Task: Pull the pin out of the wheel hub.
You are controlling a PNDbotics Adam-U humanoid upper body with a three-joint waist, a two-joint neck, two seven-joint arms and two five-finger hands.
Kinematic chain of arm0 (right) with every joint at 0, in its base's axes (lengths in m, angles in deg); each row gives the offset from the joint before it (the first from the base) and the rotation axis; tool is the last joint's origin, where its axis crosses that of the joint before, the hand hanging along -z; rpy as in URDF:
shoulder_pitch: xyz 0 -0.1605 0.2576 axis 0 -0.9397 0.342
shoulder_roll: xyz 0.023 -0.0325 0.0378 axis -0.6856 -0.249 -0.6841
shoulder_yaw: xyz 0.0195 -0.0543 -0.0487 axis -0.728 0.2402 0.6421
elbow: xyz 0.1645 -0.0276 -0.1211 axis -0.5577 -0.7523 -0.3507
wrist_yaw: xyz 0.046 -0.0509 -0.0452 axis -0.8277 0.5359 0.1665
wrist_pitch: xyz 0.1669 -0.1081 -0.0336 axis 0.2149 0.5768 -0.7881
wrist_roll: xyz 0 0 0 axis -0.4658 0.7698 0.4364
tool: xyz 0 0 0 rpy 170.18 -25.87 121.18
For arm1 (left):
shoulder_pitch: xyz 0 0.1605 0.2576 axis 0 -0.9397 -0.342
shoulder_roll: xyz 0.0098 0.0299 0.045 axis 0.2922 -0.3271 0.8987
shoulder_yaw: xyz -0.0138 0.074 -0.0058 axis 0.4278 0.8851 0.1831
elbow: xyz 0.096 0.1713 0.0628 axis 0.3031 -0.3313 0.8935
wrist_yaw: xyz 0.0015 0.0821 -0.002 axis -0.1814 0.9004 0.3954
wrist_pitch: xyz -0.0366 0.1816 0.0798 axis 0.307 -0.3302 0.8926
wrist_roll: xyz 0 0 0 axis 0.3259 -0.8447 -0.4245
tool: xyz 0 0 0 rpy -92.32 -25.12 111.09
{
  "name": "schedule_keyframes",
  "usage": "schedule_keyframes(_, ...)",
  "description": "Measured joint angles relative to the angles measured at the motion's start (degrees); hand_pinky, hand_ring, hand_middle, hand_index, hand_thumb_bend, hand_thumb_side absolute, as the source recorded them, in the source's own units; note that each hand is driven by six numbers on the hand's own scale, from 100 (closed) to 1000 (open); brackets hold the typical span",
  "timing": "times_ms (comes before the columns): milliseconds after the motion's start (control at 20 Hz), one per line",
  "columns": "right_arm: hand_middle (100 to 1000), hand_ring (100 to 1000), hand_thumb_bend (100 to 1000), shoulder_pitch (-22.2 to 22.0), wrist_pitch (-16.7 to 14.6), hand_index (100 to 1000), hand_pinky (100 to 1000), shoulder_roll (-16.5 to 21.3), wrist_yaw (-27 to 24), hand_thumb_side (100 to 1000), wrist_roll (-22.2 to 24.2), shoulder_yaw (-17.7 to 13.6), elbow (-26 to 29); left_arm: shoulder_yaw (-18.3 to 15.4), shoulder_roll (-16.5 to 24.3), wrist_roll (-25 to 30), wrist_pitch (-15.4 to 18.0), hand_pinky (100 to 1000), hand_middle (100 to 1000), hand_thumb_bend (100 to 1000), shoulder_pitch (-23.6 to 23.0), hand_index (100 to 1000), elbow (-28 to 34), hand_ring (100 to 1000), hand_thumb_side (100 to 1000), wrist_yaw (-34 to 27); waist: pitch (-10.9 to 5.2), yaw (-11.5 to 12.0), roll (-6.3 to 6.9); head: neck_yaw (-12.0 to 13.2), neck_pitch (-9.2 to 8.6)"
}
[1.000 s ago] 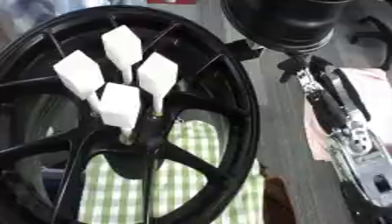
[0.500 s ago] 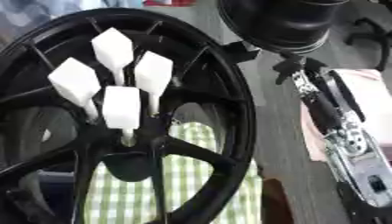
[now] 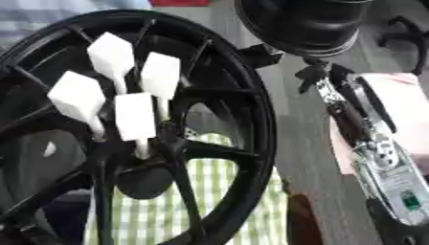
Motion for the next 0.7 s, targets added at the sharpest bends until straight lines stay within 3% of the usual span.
schedule_keyframes(50, 429, 979, 100, -0.4, -0.5, 627, 901, 0.7, 0.1, 674, -0.1, 0.0, 0.0, 0.2, 2.7, 0.3, 0.8, 781, 616, 228, 0.5, 751, 0.0, 639, 662, 0.7, -0.48, 0.0, 0.3, -0.1, 0.18)
schedule_keyframes(100, 429, 979, 100, -0.9, -0.9, 627, 901, 1.3, 0.1, 672, -0.2, 0.1, 0.0, 0.4, 5.5, 0.8, 1.7, 781, 619, 301, 1.1, 753, 0.0, 643, 811, 1.4, -0.88, 0.0, 0.59, -0.3, 0.35)
schedule_keyframes(150, 429, 979, 100, -1.3, -1.3, 627, 901, 1.9, 0.2, 674, -0.3, 0.2, 0.0, 0.6, 8.4, 1.5, 2.5, 781, 622, 242, 1.9, 756, 0.0, 646, 649, 2.0, -1.13, 0.0, 0.82, -0.5, 0.38)
schedule_keyframes(400, 430, 977, 100, -2.4, -2.4, 628, 901, 3.4, 0.6, 669, -0.7, 0.6, 0.0, 1.6, 21.2, 6.7, 5.1, 782, 672, 277, 7.7, 774, 0.0, 667, 661, 3.4, -1.91, 0.3, 1.33, -1.2, 0.48)
schedule_keyframes(700, 428, 977, 100, -3.0, -3.0, 627, 901, 4.2, 1.0, 672, -0.9, 0.7, 0.0, 3.4, 31.2, 19.1, 4.3, 781, 679, 304, 15.6, 784, 0.1, 682, 683, 2.2, -2.29, 0.4, 1.72, -1.5, 1.42)
